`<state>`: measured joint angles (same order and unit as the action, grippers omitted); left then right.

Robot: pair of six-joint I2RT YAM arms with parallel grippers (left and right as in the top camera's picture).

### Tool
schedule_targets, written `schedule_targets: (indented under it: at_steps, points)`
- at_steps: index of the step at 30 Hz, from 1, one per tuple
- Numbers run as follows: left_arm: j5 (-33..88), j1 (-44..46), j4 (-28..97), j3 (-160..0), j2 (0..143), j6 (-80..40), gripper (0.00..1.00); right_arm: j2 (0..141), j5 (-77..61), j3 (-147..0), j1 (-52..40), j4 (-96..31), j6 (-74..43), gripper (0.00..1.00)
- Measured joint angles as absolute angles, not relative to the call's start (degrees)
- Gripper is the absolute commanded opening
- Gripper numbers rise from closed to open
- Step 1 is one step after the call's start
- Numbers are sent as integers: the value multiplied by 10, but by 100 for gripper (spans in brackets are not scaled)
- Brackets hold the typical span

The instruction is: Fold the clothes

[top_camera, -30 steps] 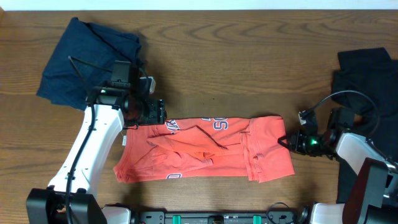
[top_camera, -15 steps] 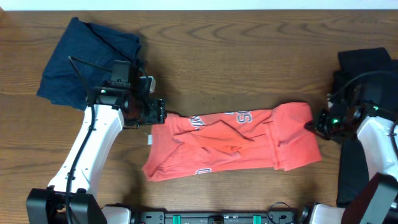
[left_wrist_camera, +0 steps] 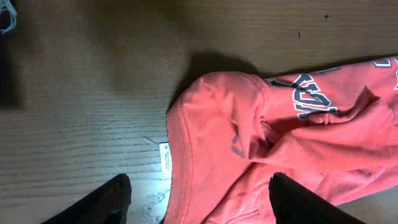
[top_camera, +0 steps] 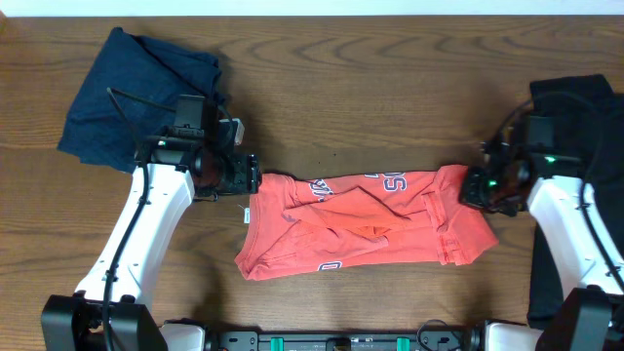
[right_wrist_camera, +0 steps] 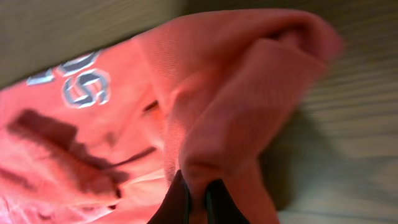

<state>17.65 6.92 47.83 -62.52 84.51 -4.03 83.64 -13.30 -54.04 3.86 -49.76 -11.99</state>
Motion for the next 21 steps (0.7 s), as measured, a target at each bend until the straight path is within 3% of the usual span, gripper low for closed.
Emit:
schedule_targets:
  at_steps: [12, 15, 18, 21]
  points:
    - [177, 69, 478, -625, 845, -40, 72, 834, -75, -541, -192, -498, -205, 2]
    - [176, 69, 478, -625, 845, -40, 72, 834, -42, -541, -236, -489, -237, 13]
    - [176, 69, 478, -625, 845, -40, 72, 834, -26, -541, -265, -462, -257, 15]
    - [176, 69, 478, -625, 845, -40, 72, 834, -17, -541, -282, -426, -285, 42]
